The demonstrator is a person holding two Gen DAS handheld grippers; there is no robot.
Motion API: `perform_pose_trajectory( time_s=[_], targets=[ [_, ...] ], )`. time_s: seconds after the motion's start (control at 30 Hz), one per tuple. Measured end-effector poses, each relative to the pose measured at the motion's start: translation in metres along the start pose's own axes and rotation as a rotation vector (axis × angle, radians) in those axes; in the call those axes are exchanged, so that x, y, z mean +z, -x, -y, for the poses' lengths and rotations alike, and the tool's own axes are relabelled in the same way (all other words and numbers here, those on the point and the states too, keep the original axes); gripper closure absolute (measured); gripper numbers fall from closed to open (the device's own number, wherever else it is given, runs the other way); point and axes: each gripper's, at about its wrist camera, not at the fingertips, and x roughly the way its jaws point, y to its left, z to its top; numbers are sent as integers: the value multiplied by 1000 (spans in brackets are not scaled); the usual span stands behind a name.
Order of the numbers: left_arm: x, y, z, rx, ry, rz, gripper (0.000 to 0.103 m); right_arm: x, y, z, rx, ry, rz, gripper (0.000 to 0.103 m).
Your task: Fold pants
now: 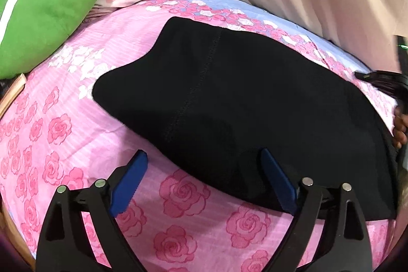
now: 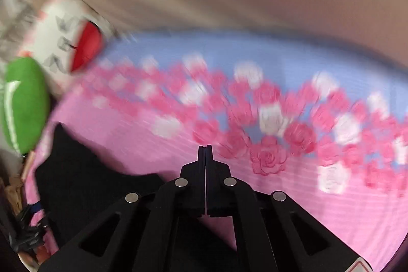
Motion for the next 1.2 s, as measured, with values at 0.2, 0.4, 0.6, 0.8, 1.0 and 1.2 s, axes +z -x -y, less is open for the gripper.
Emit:
perform_pose_trajectory(
  time_s=[0.2,0.4,0.6,0.8,1.0,1.2],
  targets=[
    [-5,1,0,11,-1,20,15,-36,-15,-68,11,259,-126,103],
    [-9,16,-11,40,30,36,15,-6,-24,-73,-21,149,-25,103],
    [-14,54,-53,98,110,101,15,-39,-52,-186,145,413,-148,102],
    [-19,69,-52,144,72,112,15,15,-124,-225,27,321,-135,100],
    [-25,74,-21,121,-8,131,13,-20,-119,-260,126,426,-147,100],
    [-35,83,28,43,-94,155,10,-48,-1,-179,106,276,5,88]
  ],
)
